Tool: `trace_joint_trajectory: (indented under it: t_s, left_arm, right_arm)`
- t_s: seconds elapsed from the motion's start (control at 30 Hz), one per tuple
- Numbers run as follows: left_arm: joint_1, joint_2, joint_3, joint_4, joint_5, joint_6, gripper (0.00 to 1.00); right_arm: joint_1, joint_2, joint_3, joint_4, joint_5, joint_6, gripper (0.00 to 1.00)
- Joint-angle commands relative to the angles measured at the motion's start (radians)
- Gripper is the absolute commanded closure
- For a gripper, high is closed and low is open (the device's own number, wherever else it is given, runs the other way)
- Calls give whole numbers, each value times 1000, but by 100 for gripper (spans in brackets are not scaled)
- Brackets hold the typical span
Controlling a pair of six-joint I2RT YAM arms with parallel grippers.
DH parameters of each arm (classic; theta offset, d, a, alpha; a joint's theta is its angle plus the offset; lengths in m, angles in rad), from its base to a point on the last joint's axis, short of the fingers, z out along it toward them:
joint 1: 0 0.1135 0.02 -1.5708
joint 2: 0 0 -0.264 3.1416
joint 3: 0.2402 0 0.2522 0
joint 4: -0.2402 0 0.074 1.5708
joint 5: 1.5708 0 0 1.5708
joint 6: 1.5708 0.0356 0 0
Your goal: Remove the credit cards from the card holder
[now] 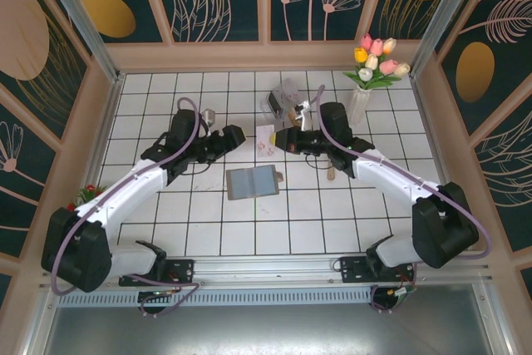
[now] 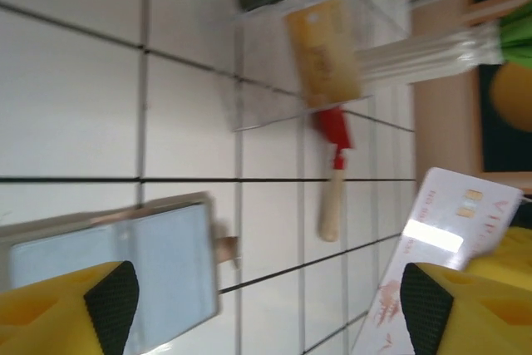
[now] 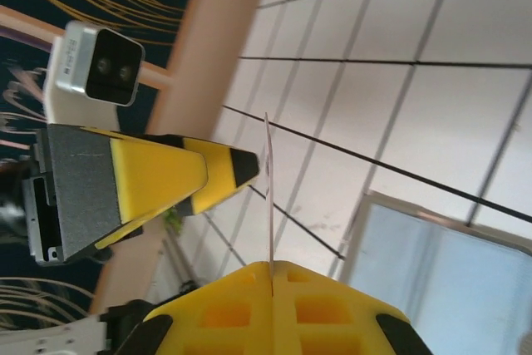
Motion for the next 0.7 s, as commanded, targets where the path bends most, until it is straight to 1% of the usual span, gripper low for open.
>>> trace_joint_trajectory:
  t_s: [0.0,0.1,0.13,0.2,0.23,0.27,0.3,0.4,0.53,0.67]
  left_arm:
    - [1,-30,-17,165,156,-54,13]
    - [1,-24,-35,309,251,-101,15]
    - [2,-20,-44,356,277,-122,17]
    - [2,-8,-53,426,314,-151,25]
    - [1,-3,-59,466,331,-170,30]
    - [2,1,-65,508,344,-185,40]
    - [1,3,-71,541,349,-198,46]
    - [1,4,-83,633,359,-232,60]
    - [1,18,-93,749,384,-296,77]
    - [1,20,-102,810,381,-350,94]
  right_arm:
    - [-19,-34,-7,157,-153,73,100]
    - [-20,-35,-11,266,-210,142,100]
    - [-21,-34,-15,311,-228,171,100]
    - [-21,-32,-20,379,-249,216,100]
    - [-21,-31,-21,407,-255,235,100]
    - [-21,-29,-21,429,-261,250,100]
    - [-20,-27,-22,449,-267,264,100]
    - [-20,-19,-28,511,-283,308,100]
    - [-20,-9,-34,551,-292,345,100]
    - [-16,0,-39,595,-287,384,100]
